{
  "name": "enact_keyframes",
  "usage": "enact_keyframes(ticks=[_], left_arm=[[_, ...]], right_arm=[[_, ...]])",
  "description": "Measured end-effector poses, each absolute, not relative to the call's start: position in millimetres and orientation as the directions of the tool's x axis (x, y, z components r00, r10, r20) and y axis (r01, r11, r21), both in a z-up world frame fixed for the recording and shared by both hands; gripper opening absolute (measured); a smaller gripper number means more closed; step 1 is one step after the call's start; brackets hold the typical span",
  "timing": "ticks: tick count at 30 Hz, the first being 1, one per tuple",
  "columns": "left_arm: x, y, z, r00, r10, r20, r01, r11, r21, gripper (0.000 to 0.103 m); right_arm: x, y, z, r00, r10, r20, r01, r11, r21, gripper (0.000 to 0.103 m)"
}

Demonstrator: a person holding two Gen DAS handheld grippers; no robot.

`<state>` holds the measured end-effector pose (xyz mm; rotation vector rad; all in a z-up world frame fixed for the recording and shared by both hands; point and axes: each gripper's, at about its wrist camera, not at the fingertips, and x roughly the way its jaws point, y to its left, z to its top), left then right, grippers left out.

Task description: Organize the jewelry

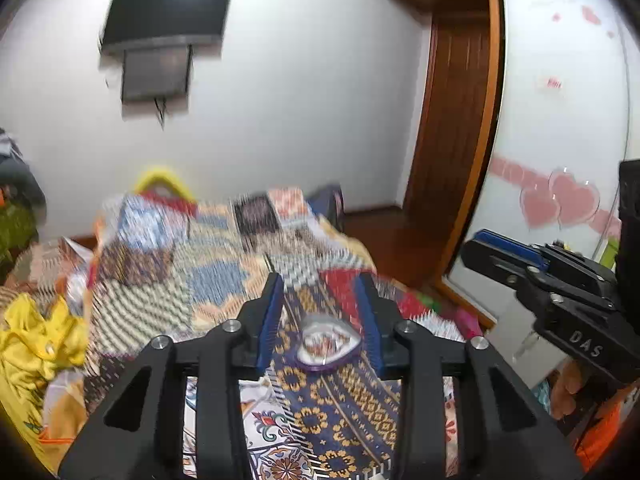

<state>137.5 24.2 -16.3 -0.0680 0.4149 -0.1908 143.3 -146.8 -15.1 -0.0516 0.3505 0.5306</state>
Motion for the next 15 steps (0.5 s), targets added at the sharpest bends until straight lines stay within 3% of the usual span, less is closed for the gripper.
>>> enact_keyframes(ticks=[4, 7, 9, 10, 12, 15], left_arm=[[103.0, 24.2, 5.8, 0.943, -0.163, -0.289, 0.146, 0.986, -0.08, 0.051], [80.5, 22.8, 15.0, 0.964, -0.134, -0.229, 0.126, 0.991, -0.05, 0.071], [69.4, 22.5, 16.8, 0.974, -0.111, -0.197, 0.104, 0.994, -0.044, 0.091], [65.2, 23.1, 17.0, 0.978, -0.104, -0.182, 0.098, 0.994, -0.045, 0.094], [58.0, 23.1, 17.0, 0.983, -0.085, -0.164, 0.078, 0.996, -0.044, 0.099], [51.9, 19.9, 15.5, 0.987, -0.06, -0.15, 0.058, 0.998, -0.018, 0.1]], right_arm=[[106.4, -152.0, 8.3, 0.853, 0.468, -0.232, -0.478, 0.878, 0.015, 0.022], [88.5, -152.6, 16.8, 0.867, 0.464, -0.182, -0.469, 0.883, 0.013, 0.044], [82.1, -152.2, 18.4, 0.881, 0.449, -0.152, -0.452, 0.892, 0.013, 0.057], [79.0, -151.4, 18.9, 0.888, 0.439, -0.14, -0.442, 0.897, 0.01, 0.061], [76.6, -150.0, 18.3, 0.899, 0.418, -0.129, -0.421, 0.907, 0.008, 0.078], [76.7, -151.2, 14.6, 0.916, 0.386, -0.111, -0.386, 0.922, 0.028, 0.094]])
